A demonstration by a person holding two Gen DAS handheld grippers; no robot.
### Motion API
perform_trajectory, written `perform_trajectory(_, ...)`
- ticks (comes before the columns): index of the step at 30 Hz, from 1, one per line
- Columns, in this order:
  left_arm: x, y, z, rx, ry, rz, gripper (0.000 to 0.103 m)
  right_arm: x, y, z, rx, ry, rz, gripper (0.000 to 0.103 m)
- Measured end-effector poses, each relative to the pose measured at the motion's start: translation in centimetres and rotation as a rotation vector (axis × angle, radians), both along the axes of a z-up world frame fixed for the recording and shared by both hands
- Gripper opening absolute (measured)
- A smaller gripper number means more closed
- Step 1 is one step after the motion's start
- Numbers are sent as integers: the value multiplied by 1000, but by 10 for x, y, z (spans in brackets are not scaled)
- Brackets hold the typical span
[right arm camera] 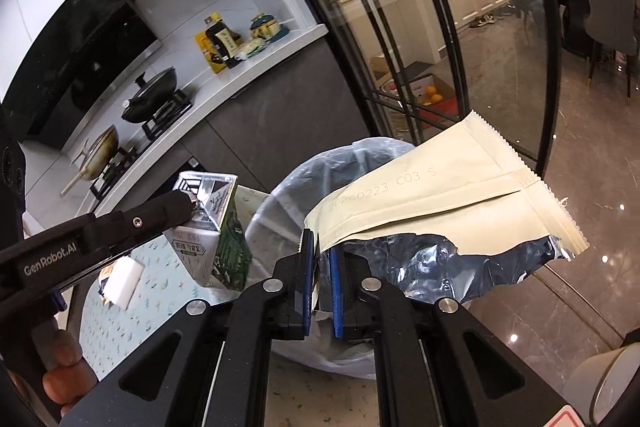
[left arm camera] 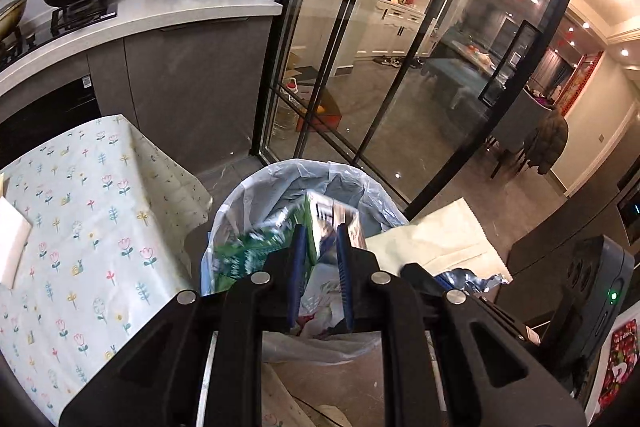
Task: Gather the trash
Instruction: 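Carry the green carton and beige bag over the bin with both tools, then open the left tool to drop the carton while the right tool releases the bag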
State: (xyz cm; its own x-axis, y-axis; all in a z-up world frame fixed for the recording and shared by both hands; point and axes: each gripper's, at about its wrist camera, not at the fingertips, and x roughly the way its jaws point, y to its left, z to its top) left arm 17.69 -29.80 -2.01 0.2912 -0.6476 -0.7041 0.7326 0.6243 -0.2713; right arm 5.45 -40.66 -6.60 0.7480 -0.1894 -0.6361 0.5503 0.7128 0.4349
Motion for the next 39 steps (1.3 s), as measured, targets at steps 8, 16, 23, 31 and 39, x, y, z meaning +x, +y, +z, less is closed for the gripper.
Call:
perform_trajectory(8, 11, 10, 0, -17, 1, 71, 56, 17, -1, -4, -1, 12, 47, 9)
perform_trajectory(16, 25, 41, 2, -10, -16, 166, 67, 46, 16, -15, 6, 53, 107, 33)
perform_trajectory(23, 25, 63, 2, 2, -36, 200, 69, 41, 26, -26, 27, 83, 97, 37)
perform_trajectory(31, 22, 84, 2, 14, -41, 231, 75, 33, 35, -10, 6, 58, 96, 37)
perform_trajectory(39, 27, 121, 6, 15, -46, 310, 82, 41, 62, 12, -33, 32, 148, 44)
